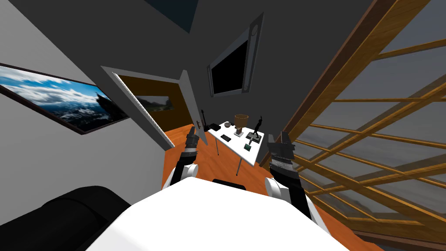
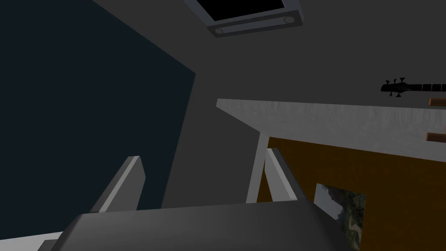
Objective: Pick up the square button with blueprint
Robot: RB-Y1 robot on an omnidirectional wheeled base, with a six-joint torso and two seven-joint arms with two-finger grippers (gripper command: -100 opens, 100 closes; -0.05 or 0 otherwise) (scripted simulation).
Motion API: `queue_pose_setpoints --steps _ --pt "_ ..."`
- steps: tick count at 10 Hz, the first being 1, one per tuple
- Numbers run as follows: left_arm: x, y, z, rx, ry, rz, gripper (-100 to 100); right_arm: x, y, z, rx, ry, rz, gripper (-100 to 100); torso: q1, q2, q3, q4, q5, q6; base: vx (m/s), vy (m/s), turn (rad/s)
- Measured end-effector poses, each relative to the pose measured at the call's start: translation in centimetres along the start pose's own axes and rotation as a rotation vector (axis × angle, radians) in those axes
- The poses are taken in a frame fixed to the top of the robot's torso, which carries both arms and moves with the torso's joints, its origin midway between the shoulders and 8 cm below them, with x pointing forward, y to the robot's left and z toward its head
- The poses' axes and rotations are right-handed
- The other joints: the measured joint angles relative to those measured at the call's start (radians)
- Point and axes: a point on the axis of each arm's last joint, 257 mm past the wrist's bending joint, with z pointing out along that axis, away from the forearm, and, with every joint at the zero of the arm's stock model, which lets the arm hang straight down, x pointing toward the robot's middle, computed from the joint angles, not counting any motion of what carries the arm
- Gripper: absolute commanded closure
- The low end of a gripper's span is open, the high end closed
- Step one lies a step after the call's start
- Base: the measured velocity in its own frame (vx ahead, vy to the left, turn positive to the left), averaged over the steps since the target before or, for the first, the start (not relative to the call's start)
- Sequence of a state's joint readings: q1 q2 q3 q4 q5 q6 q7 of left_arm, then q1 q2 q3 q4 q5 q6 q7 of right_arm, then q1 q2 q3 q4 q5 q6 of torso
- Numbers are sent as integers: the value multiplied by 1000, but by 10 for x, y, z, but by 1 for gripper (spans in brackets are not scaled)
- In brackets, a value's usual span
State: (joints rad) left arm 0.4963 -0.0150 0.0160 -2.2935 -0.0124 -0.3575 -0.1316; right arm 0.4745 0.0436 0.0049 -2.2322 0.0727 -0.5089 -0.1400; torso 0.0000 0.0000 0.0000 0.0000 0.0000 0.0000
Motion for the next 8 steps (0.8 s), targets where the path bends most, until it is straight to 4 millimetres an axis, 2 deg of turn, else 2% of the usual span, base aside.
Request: queue_pose_setpoints --steps 3,5,8 --pt "0 0 0 0 0 0 0 -6 -10 0 44 54 -21 -100 6 -2 -1 0 1 0 28 106 10" --pt "0 0 0 0 0 0 0 -18 -23 1 96 68 -26 -100 9 -3 -2 -1 2 0 41 163 24" --pt "0 0 0 0 0 0 0 -42 -38 3 165 51 -18 -100 7 -3 -2 -1 2 0 48 113 20"
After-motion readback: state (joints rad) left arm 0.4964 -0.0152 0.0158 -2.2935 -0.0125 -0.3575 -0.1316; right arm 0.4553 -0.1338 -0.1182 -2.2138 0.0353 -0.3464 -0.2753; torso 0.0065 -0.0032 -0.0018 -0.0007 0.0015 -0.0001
